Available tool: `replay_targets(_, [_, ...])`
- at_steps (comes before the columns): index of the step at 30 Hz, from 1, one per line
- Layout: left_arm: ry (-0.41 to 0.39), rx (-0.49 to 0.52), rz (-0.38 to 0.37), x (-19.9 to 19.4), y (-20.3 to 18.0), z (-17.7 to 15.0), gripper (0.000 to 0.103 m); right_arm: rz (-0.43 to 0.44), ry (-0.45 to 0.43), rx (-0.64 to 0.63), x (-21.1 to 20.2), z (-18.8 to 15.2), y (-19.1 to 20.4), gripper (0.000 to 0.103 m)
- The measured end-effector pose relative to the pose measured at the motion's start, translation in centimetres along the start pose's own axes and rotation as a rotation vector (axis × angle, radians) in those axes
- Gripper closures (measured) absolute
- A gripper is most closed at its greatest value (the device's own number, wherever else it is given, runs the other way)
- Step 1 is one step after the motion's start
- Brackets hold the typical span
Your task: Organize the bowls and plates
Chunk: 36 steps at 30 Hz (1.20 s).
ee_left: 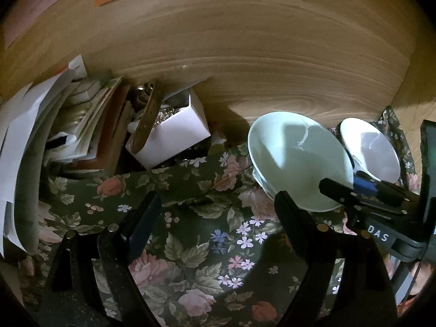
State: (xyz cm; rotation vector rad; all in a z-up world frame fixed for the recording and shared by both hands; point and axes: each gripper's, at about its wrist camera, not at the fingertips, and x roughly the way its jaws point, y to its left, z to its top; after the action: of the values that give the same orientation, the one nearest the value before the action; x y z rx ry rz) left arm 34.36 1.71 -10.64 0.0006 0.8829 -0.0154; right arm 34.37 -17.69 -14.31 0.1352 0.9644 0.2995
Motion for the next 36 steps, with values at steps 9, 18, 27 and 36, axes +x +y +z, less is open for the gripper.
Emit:
replay_targets(9, [0.016, -0.034, -0.018, 0.4, 0.8, 0.1, 0.018, 0.007, 0.073, -0.045, 3.0, 0.9, 0.2, 0.079])
replay_targets(18, [0.053, -0.044, -0.038, 0.6, 1.6, 0.2, 0.018, 0.039, 0.096, -0.166, 1.6, -0.9, 2.6, 0.084])
replay_targets(27, [0.207, -0.027, -0.085, 2.8, 1.1, -0.1, 0.05, 0.07, 0.123, -0.14, 0.3, -2.3, 2.1, 0.081])
replay_targets(36, [0.27, 0.02, -0.114, 4.1, -0.8, -0.7, 0.074, 0.092, 0.096, -0.118, -2.0, -3.6, 1.6, 0.079])
